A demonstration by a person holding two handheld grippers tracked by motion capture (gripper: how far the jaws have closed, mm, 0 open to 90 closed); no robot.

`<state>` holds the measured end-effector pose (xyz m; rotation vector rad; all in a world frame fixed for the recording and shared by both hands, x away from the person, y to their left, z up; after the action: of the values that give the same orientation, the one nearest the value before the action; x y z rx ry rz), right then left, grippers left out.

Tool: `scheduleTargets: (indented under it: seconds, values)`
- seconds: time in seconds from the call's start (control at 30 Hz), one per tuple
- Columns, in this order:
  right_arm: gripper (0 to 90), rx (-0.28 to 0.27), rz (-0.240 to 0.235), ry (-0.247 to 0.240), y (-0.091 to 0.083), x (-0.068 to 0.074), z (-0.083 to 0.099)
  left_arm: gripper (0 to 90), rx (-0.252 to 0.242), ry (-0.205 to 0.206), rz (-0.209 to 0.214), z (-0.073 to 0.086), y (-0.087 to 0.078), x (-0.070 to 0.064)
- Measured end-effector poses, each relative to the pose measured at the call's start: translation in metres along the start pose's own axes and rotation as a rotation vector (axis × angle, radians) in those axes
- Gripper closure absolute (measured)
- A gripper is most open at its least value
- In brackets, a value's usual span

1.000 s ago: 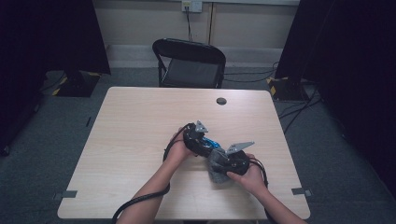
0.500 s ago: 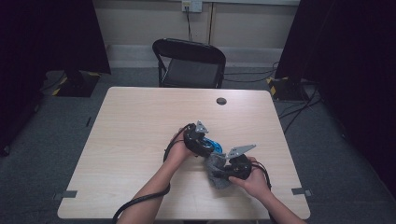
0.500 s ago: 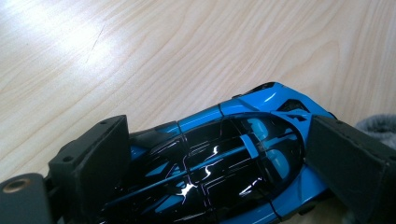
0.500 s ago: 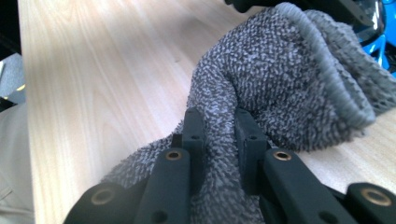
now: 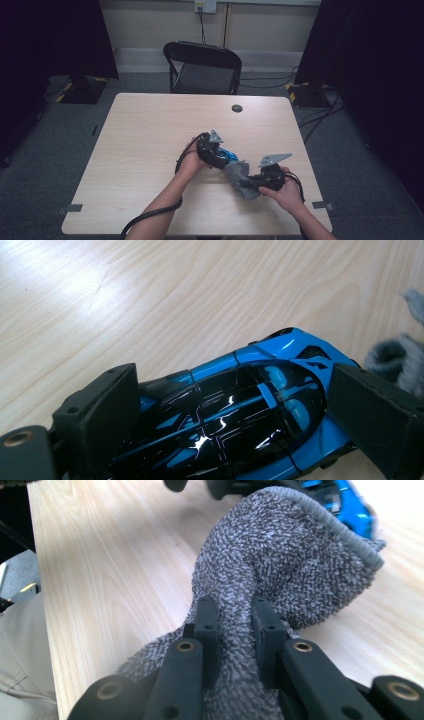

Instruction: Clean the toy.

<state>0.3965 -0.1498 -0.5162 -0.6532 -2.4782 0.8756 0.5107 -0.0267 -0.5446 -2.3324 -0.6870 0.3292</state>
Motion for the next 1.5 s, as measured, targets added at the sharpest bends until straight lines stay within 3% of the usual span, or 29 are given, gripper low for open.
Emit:
scheduleTargets:
  seconds: [0.1,0.23,0.27,0.33,0.43,0.53,0.57,0.7,0.8,1.0,1.03,1.13,1.23,1.33,1.43,1.5]
  values:
    - [77.5,-0.008,0.013,0.009,-0.007,-0.006,-0.001,7.0,0.002,0.004,0.002,0.000,0.000,0.000]
    - [77.4,-0.040,0.059,0.045,-0.022,-0.031,-0.009,7.1,0.002,0.008,0.005,0.000,0.000,0.000]
    - [77.4,-0.040,0.059,0.045,-0.022,-0.031,-0.009,7.1,0.002,0.008,0.005,0.000,0.000,0.000]
    - [77.4,-0.061,0.097,0.061,-0.027,-0.051,-0.019,7.0,0.003,0.007,0.005,0.000,0.000,0.000]
    - [77.3,-0.071,0.128,0.046,-0.026,-0.064,-0.026,7.0,0.002,0.008,0.005,0.000,0.000,0.000]
    - [76.9,-0.085,0.168,0.010,-0.019,-0.085,-0.045,7.0,0.000,0.014,0.011,0.000,0.000,-0.002]
    - [76.9,-0.085,0.168,0.010,-0.019,-0.085,-0.045,7.0,0.000,0.014,0.011,0.000,0.000,-0.002]
    - [76.6,-0.082,0.213,-0.045,-0.002,-0.109,-0.065,7.1,-0.002,0.020,0.020,0.000,0.001,-0.005]
    - [76.0,-0.081,0.218,-0.058,0.013,-0.120,-0.073,7.0,-0.008,0.021,0.020,0.000,0.001,-0.005]
    - [75.0,-0.041,0.208,-0.084,0.051,-0.124,-0.076,7.0,-0.010,0.023,0.020,0.000,0.001,-0.005]
    - [75.0,-0.041,0.208,-0.084,0.051,-0.124,-0.076,7.0,-0.011,0.022,0.020,0.000,0.001,-0.005]
    - [69.6,-0.015,0.218,-0.083,0.071,-0.126,-0.070,6.9,-0.009,0.023,0.017,0.000,0.001,-0.006]
    - [62.0,-0.020,0.240,-0.052,0.074,-0.129,-0.069,7.0,-0.007,0.026,0.014,0.000,0.001,-0.006]
    - [53.4,-0.012,0.269,-0.054,0.070,-0.129,-0.071,7.5,-0.002,0.024,0.008,-0.001,0.000,-0.004]
    - [50.8,-0.013,0.285,-0.039,0.066,-0.127,-0.073,10.9,-0.006,0.002,0.014,-0.002,-0.001,-0.004]
    - [47.6,-0.026,0.293,-0.026,0.064,-0.126,-0.074,13.2,-0.002,0.008,0.010,-0.003,-0.003,-0.003]
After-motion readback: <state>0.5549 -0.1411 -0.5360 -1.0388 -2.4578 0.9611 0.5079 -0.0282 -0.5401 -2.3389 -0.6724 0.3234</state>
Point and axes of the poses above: each handheld gripper's, and its own axes: y roughly forward along the jaws, z roughly out of its underside, x roughly to its left, the point moved 9 cm from there along y, roughly forward along the jaws, and after that the axes turned 3 degrees about z, right-handed, at the moved point
